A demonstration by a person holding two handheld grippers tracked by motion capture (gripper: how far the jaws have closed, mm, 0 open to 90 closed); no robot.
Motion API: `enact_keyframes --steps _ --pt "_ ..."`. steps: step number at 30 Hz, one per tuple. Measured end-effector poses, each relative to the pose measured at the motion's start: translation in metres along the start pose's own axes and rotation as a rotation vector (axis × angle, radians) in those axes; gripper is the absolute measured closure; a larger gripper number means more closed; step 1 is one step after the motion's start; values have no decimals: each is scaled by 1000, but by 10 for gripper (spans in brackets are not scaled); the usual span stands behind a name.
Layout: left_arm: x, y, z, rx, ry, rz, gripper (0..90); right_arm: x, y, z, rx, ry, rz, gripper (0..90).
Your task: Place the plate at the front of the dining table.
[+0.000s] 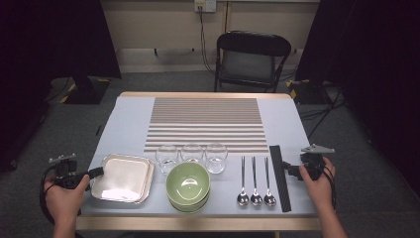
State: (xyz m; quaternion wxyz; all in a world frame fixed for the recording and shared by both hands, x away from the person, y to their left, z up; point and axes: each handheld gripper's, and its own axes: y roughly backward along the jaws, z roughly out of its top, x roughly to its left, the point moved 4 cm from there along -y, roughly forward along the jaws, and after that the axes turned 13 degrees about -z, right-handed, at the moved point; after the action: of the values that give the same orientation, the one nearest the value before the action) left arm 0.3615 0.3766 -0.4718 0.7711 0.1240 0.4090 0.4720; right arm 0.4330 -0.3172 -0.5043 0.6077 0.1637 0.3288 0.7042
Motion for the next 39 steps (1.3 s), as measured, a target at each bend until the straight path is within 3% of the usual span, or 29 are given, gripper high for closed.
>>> enact_keyframes --steps 11,19,31,39 --pt "-2 1 3 11 -6 20 875 0 0 0 0 0 0 199" --pt "-14 15 9 11 -6 37 878 0 0 0 -1 0 0 199" --pt "-14 33 20 -35 56 19 886 0 0 0 1 -1 1 198" --pt "-19 37 36 -37 63 41 889 0 0 0 1 -2 2 198"
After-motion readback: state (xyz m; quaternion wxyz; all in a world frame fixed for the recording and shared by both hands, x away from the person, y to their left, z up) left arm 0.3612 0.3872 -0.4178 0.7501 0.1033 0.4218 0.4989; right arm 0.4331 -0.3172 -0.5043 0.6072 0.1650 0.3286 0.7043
